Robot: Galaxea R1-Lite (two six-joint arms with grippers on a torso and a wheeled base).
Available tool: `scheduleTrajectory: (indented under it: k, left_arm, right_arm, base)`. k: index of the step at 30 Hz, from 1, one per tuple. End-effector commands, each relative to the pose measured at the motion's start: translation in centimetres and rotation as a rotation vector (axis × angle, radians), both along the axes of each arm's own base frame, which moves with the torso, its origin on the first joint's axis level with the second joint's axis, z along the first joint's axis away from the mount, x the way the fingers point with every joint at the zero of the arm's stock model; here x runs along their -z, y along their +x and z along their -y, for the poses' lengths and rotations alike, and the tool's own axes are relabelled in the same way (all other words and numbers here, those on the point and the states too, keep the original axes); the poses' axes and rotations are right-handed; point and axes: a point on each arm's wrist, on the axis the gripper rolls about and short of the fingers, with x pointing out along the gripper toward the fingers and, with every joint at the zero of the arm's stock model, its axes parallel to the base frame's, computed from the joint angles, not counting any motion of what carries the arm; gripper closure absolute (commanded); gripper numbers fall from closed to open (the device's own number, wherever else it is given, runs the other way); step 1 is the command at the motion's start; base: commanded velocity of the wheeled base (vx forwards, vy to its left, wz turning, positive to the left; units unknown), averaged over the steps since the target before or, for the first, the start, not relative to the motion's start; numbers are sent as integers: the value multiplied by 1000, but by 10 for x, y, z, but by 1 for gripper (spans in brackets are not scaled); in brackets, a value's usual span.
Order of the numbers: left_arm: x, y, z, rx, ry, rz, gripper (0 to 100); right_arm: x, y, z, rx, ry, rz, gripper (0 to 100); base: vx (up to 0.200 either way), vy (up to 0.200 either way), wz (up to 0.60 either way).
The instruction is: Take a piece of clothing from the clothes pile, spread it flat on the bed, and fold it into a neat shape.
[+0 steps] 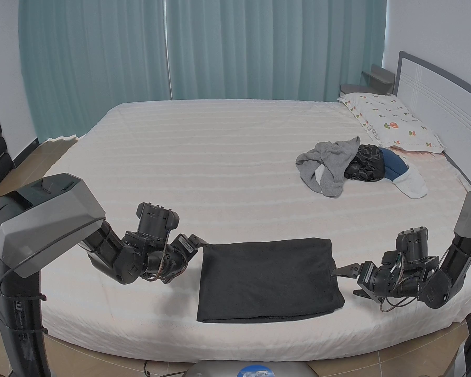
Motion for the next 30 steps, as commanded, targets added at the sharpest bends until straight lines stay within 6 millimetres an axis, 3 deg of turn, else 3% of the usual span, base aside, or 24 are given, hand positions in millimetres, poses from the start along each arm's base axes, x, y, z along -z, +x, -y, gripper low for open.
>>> scheduleTrajectory:
  k: [1,8,15,30]
  left_arm:
    - [8,3,7,52,40,8,0]
    - [20,3,14,160,131,32,0]
    - [28,15,29,226,141,68,0]
    - [36,21,39,264,160,86,0]
  right_arm:
    - [4,0,0,-1,-2,-16,0]
    - [5,0,-1,-3,-2,-16,0]
    - [4,0,-1,-7,-1,-15,0]
    - [4,0,-3,-12,2,-13,0]
  base:
    - [0,0,0]
    - [0,0,0]
    - [0,0,0]
    - [0,0,0]
